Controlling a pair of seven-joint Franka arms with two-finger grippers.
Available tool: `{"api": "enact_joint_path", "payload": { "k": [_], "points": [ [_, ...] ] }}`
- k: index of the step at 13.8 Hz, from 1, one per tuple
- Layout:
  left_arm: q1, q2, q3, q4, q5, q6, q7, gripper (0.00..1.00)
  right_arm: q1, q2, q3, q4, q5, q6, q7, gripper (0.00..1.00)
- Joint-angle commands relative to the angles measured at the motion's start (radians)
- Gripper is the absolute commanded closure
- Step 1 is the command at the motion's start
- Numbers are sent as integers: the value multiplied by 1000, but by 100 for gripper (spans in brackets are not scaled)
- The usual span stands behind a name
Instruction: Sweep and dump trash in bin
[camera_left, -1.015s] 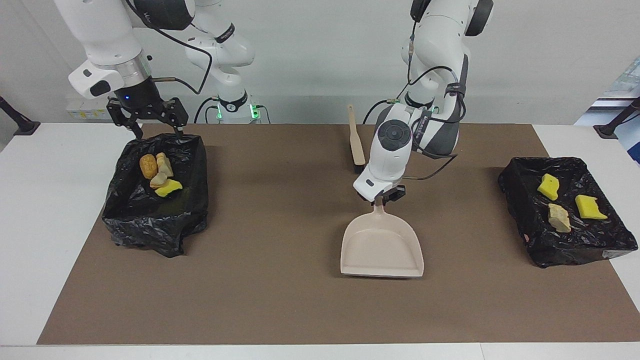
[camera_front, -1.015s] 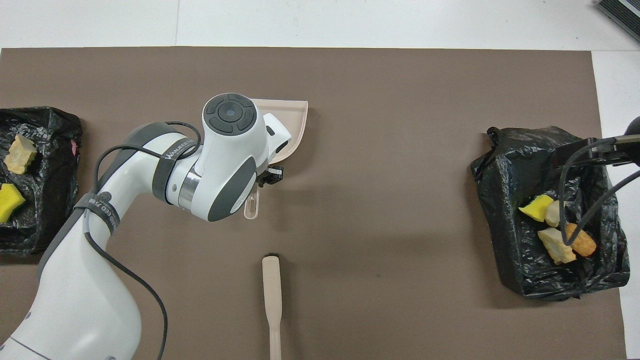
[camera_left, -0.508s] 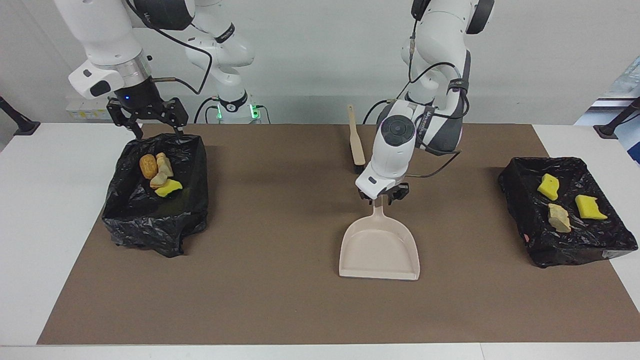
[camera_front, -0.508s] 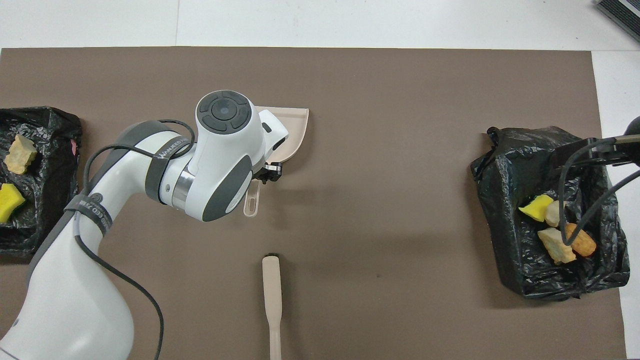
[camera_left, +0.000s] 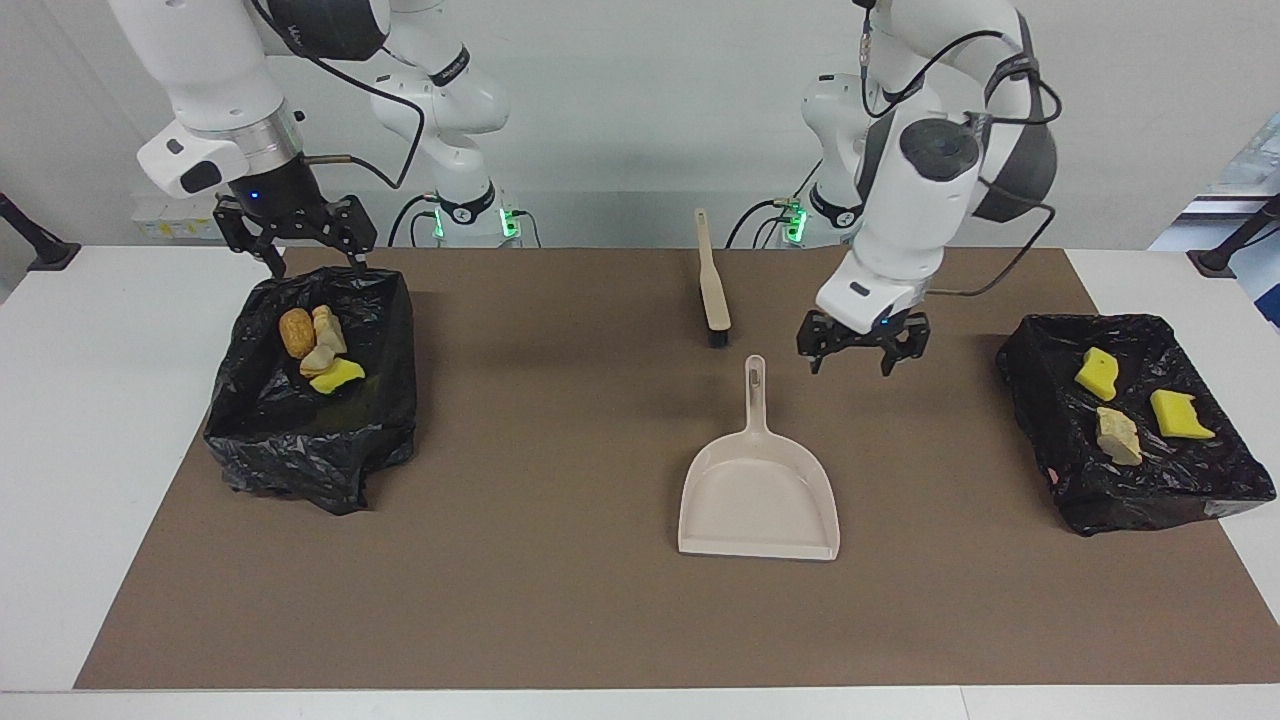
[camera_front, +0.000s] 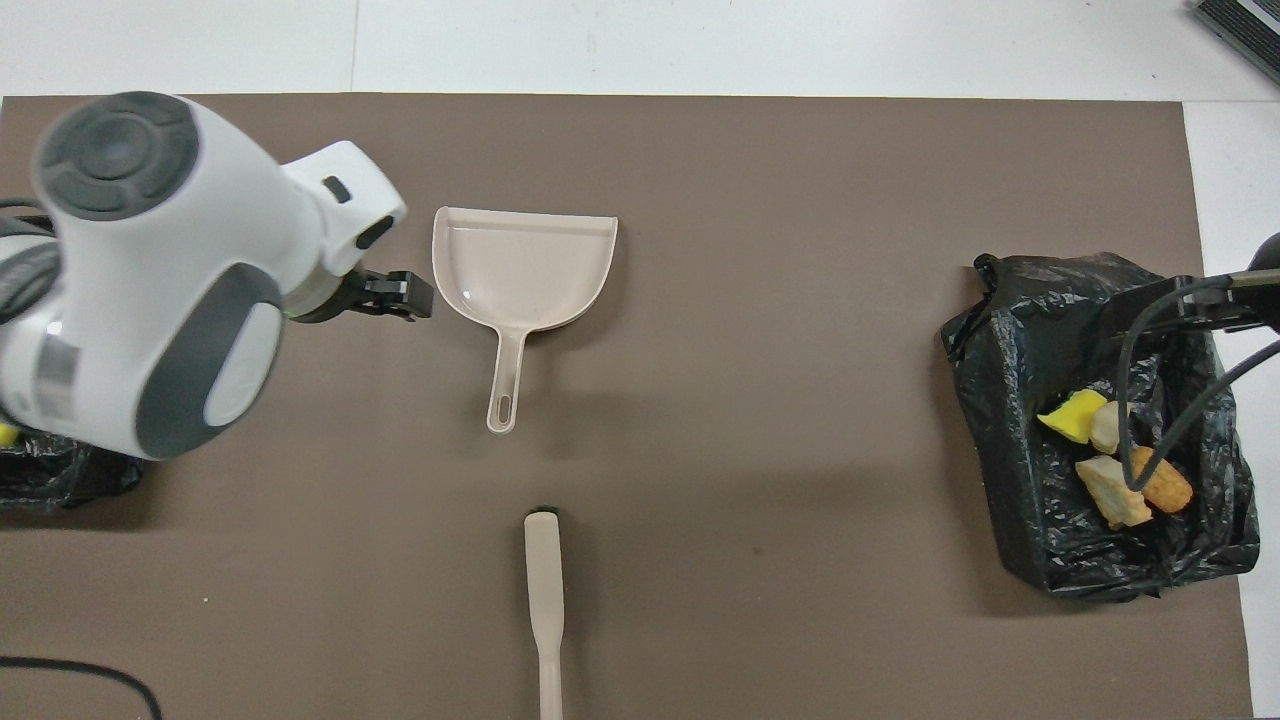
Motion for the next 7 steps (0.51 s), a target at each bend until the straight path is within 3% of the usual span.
{"api": "enact_joint_path", "payload": {
  "k": [1,4,7],
  "points": [
    [58,-96,-4,-13,-6,-80,83,0,-5,-19,2,-21,10,-3,10,0],
    [138,-127,-1,29,-29,-132,115,0,-5,-19,2,-21,10,-3,10,0],
    [192,-106,17,184,-81,-288,230,0,-5,-19,2,-21,10,-3,10,0]
  ]
}}
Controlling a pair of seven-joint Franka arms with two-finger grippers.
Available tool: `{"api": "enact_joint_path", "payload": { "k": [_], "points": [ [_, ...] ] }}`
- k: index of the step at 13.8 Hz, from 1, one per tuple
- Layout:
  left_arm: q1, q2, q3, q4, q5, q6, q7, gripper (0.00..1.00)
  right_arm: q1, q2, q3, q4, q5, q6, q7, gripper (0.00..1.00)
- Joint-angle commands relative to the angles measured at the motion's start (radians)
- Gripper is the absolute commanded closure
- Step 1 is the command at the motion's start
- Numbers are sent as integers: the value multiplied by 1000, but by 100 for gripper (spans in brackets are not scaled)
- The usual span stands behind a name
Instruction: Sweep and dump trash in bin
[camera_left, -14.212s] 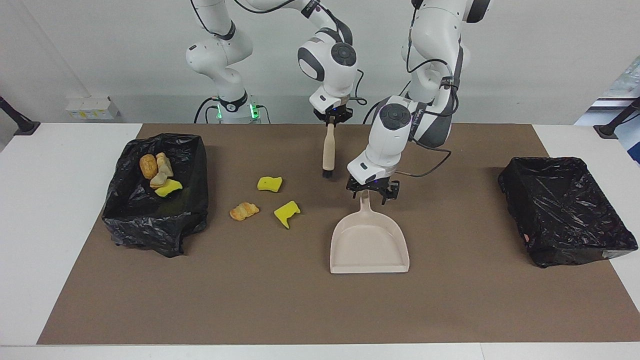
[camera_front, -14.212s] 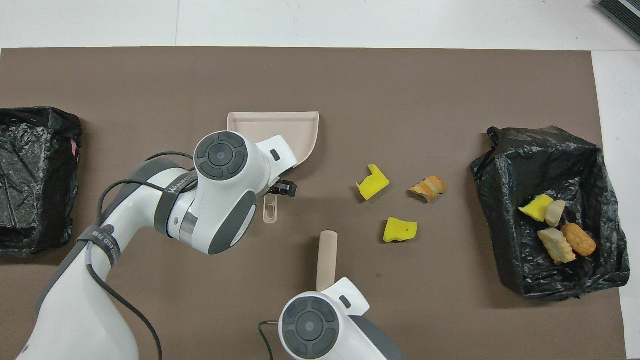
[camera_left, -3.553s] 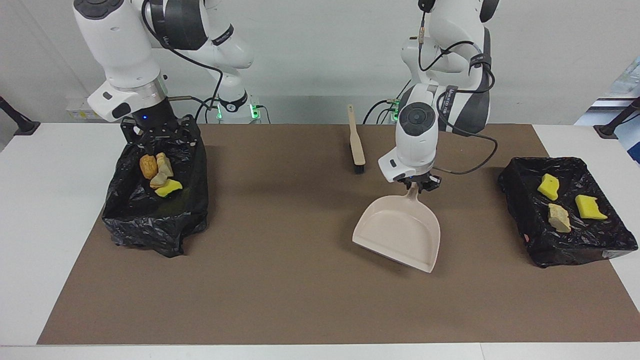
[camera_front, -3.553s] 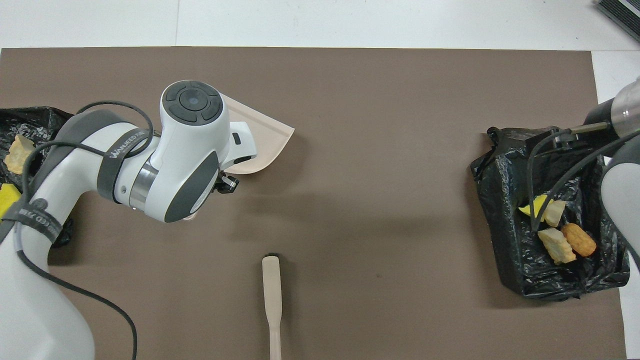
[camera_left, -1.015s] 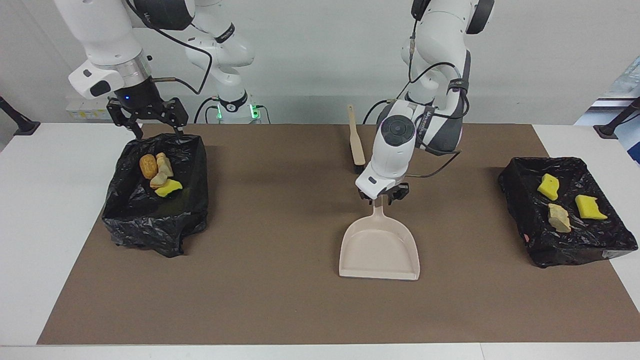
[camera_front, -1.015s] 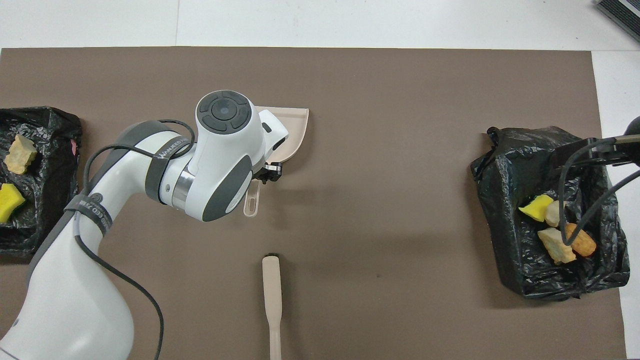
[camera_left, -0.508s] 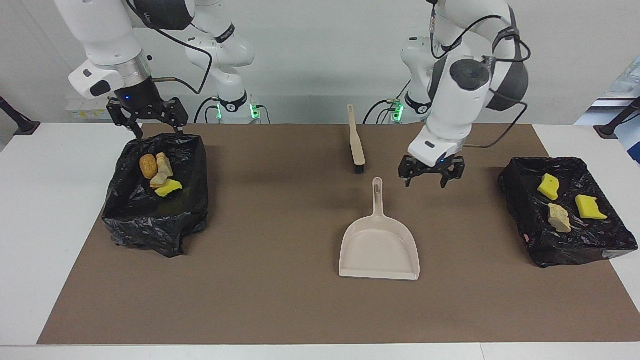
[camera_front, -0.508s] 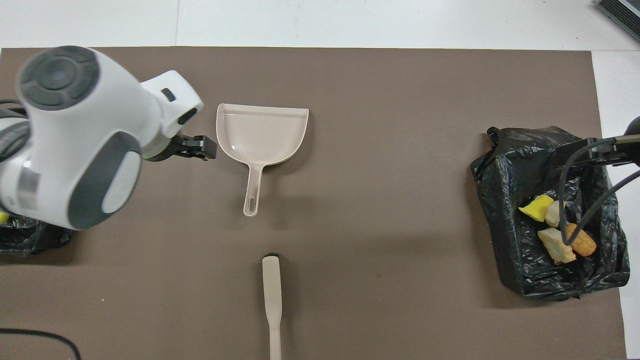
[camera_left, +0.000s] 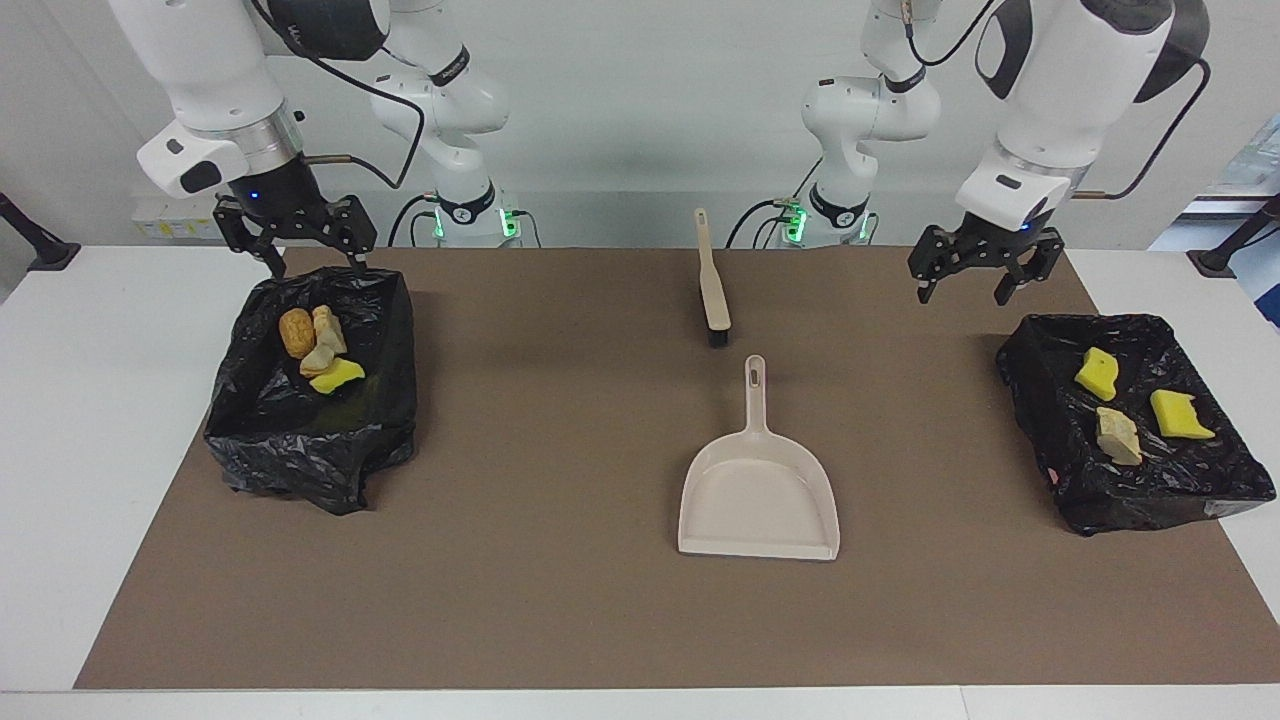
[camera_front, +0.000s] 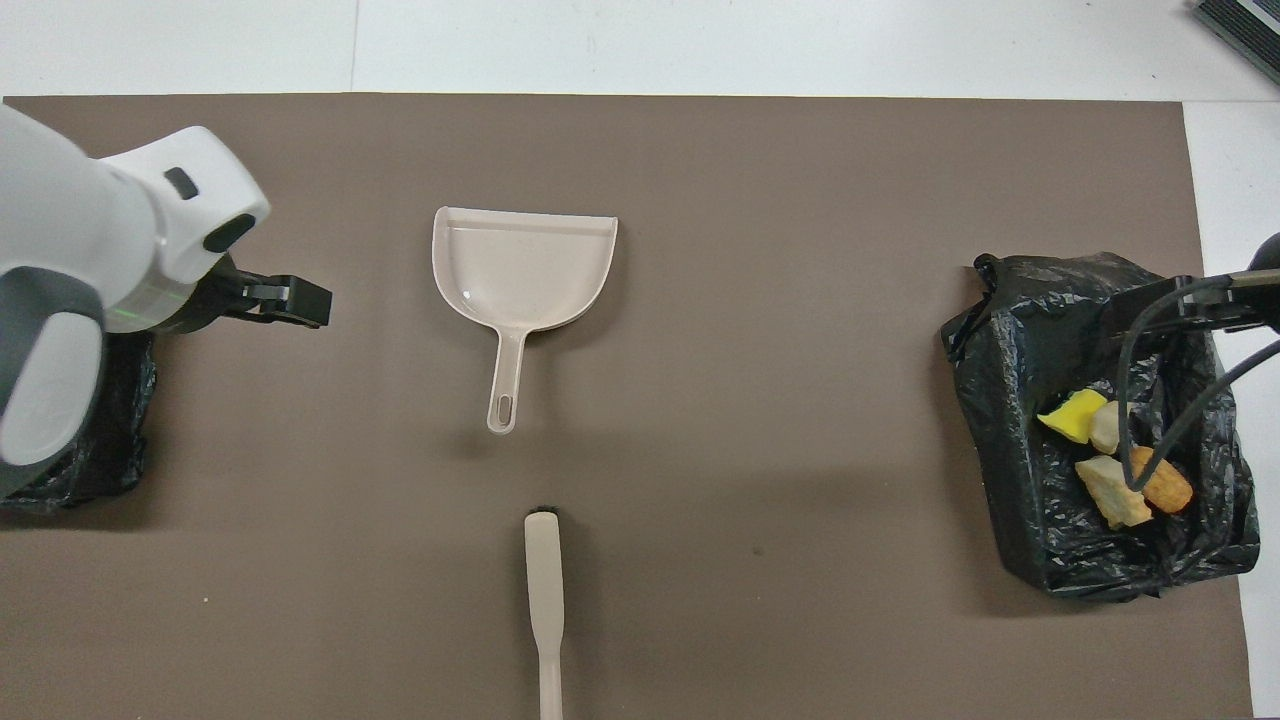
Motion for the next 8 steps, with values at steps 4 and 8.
{"api": "enact_joint_path", "payload": {
  "k": [4,8],
  "points": [
    [54,32,1,133,-43,-102,71,0,-5,-19,2,-21,10,-3,10,0],
    [58,0,4,89,-42,-102,91,0,-5,-19,2,-21,10,-3,10,0]
  ]
}}
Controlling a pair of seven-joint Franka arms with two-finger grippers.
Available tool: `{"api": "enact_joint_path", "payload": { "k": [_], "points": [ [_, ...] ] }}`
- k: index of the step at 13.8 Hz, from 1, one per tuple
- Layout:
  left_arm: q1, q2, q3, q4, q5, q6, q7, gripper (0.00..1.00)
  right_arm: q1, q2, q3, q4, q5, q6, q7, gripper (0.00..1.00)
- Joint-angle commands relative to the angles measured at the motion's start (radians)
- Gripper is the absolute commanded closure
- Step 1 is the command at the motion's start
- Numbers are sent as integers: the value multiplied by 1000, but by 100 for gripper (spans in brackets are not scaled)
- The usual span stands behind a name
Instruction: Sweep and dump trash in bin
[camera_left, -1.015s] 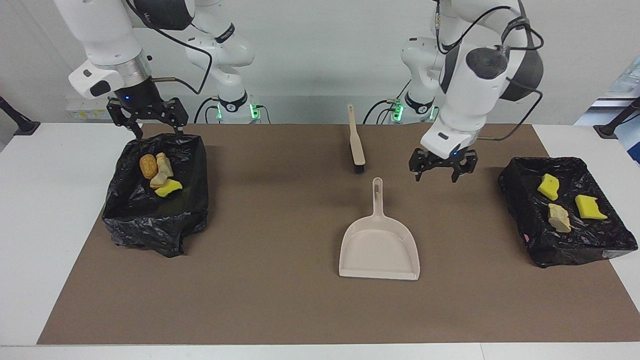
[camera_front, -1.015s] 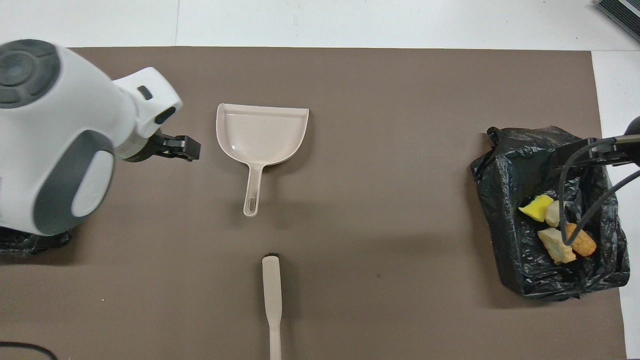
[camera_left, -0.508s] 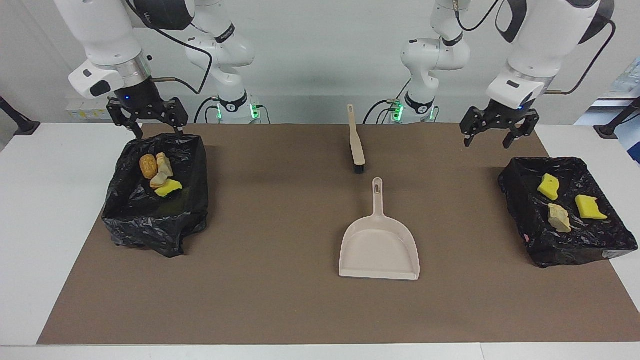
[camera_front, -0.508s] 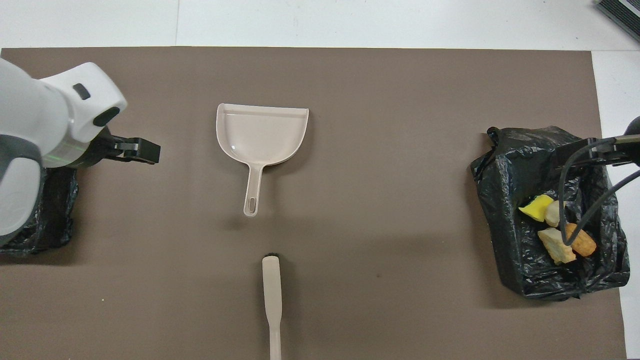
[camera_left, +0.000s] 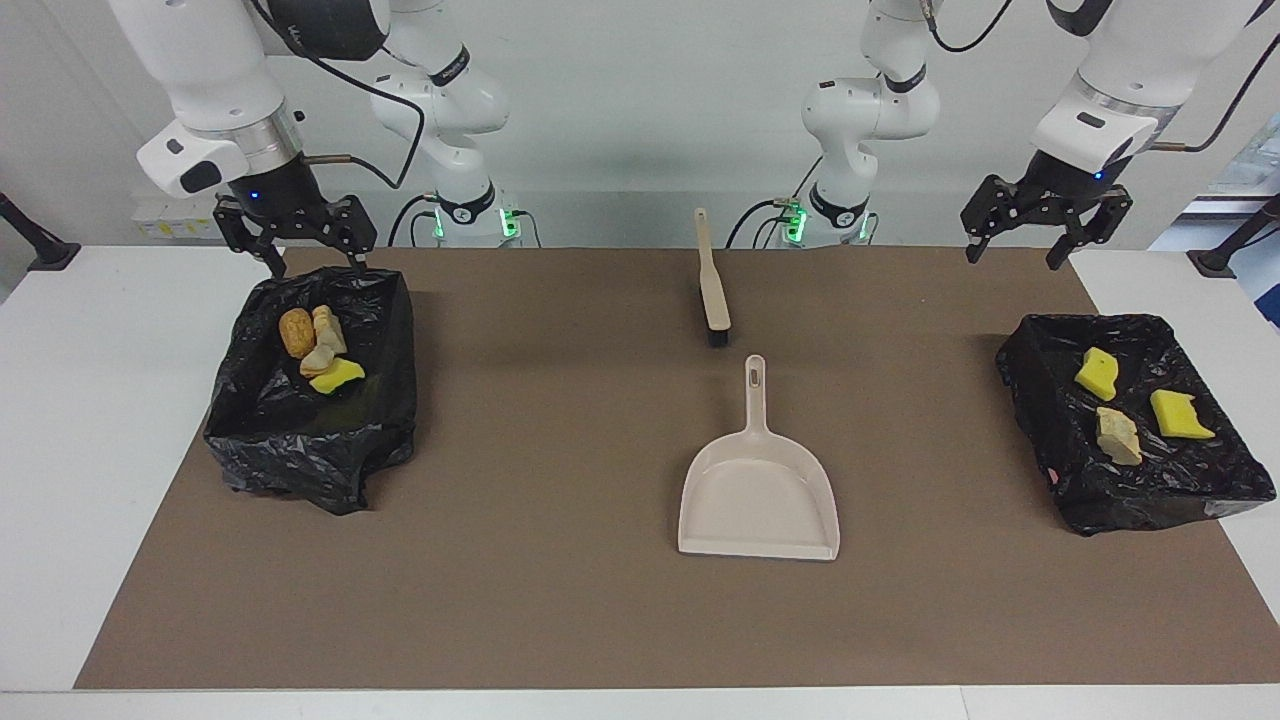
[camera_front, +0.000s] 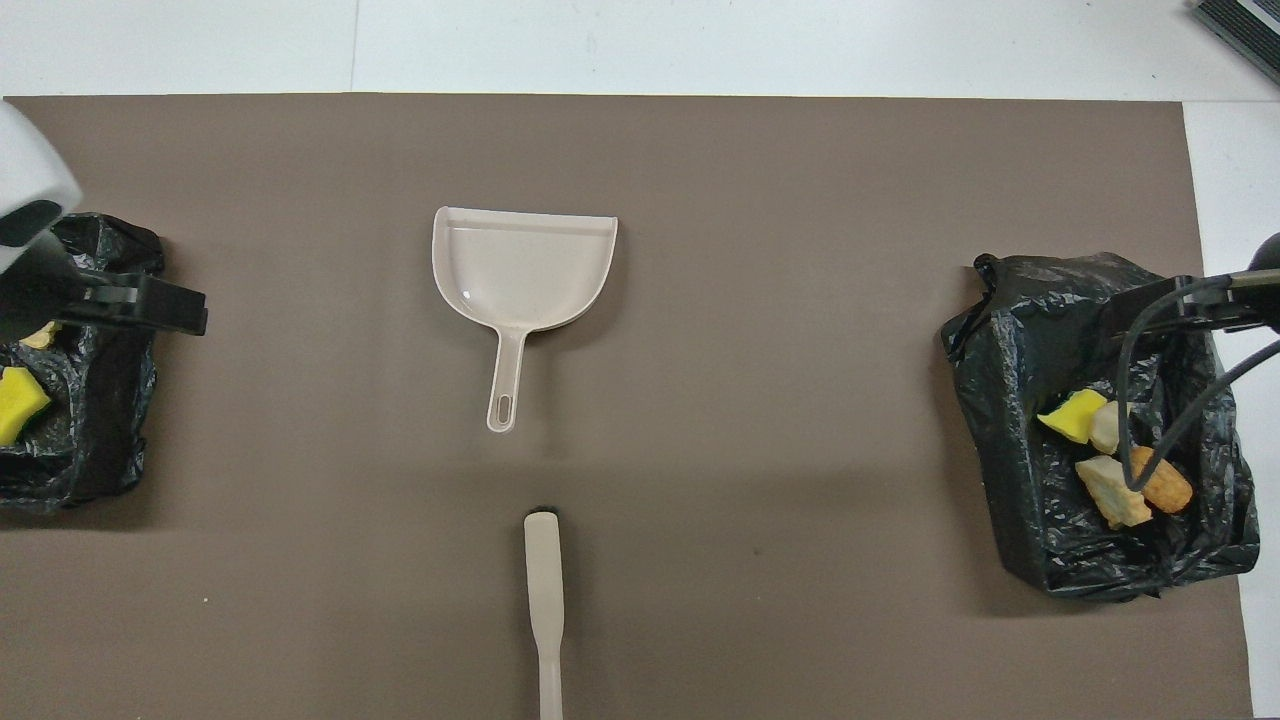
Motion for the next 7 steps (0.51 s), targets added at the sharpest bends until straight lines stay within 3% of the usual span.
{"api": "enact_joint_path", "payload": {
  "k": [1,7],
  "points": [
    [14,-18,2,-16,-14,-15,15,0,-5,-19,2,-21,10,-3,10,0],
    [28,-18,2,-18,-14,-15,22,0,-5,-19,2,-21,10,-3,10,0]
  ]
}}
